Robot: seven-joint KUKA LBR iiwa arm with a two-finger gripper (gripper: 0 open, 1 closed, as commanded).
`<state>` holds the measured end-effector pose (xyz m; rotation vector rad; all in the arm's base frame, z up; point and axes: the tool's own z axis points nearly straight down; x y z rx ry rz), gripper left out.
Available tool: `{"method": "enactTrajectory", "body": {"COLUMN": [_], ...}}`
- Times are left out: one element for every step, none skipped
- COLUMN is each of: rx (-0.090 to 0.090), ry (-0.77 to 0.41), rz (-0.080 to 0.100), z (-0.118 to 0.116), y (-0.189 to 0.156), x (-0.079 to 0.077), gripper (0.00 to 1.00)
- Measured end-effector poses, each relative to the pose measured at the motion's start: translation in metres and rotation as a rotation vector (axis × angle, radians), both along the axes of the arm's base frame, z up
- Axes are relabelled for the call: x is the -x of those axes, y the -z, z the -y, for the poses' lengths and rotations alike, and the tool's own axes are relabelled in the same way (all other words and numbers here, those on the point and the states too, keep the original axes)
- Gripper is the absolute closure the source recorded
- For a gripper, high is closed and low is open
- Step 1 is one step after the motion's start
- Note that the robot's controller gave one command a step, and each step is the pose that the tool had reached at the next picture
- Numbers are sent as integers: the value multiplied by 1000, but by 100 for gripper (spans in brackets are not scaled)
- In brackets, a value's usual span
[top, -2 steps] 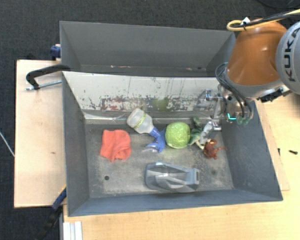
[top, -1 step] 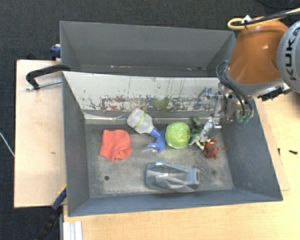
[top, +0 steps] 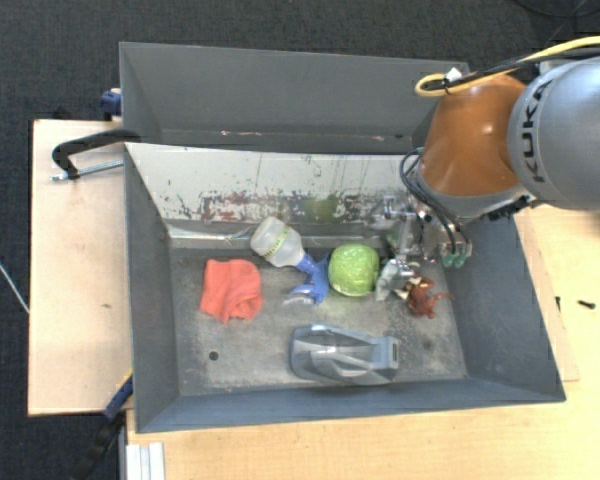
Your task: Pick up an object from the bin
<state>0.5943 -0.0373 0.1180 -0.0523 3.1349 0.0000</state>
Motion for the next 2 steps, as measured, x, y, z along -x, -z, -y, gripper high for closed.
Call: {"method": "enactTrajectory", "body": {"rx": [0,-1], "ry": [-34,-4], "rz": [-6,4], "z": [-7,-11], "y": [41,6], "x": [2,-4], "gripper": [0,0]}}
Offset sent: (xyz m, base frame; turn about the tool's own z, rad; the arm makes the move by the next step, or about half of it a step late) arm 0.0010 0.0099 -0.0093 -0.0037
